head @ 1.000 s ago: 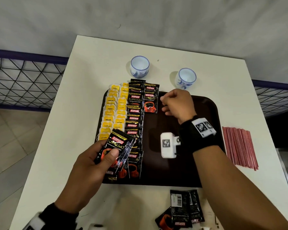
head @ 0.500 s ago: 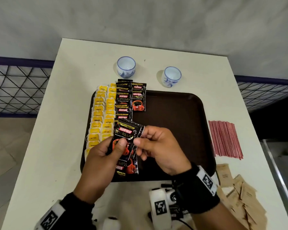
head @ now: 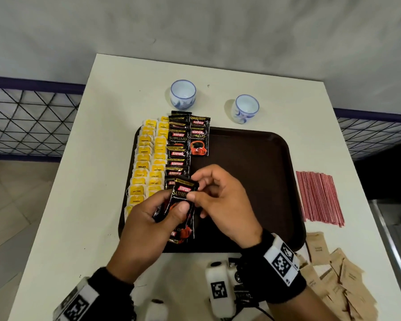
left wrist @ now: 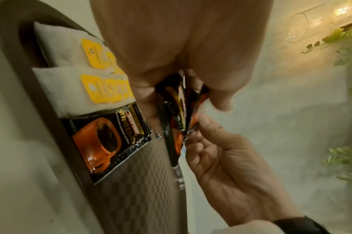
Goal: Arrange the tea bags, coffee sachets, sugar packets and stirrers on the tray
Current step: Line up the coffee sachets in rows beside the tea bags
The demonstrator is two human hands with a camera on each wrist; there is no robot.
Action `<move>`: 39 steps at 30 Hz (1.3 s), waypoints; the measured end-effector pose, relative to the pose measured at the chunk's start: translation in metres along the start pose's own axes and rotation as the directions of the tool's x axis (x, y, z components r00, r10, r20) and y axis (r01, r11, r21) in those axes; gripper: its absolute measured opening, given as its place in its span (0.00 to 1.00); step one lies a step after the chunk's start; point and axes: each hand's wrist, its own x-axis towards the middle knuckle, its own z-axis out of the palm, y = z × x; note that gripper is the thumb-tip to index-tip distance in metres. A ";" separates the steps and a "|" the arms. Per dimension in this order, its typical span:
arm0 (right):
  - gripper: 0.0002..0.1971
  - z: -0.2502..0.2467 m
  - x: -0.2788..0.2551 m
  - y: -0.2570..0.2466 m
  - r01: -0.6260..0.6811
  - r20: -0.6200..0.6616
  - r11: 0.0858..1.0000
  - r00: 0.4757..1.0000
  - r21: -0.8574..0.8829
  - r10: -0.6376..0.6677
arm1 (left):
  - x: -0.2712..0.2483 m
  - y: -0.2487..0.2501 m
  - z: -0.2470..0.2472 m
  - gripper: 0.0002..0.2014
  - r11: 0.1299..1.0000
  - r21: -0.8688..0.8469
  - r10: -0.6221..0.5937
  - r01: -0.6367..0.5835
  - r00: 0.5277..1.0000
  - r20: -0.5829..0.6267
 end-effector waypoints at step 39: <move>0.20 -0.062 -0.022 -0.022 0.315 -0.183 0.947 0.929 -0.068 -0.322 | 0.006 0.016 -0.028 0.19 0.942 0.199 -0.261 0.271 0.962 -0.076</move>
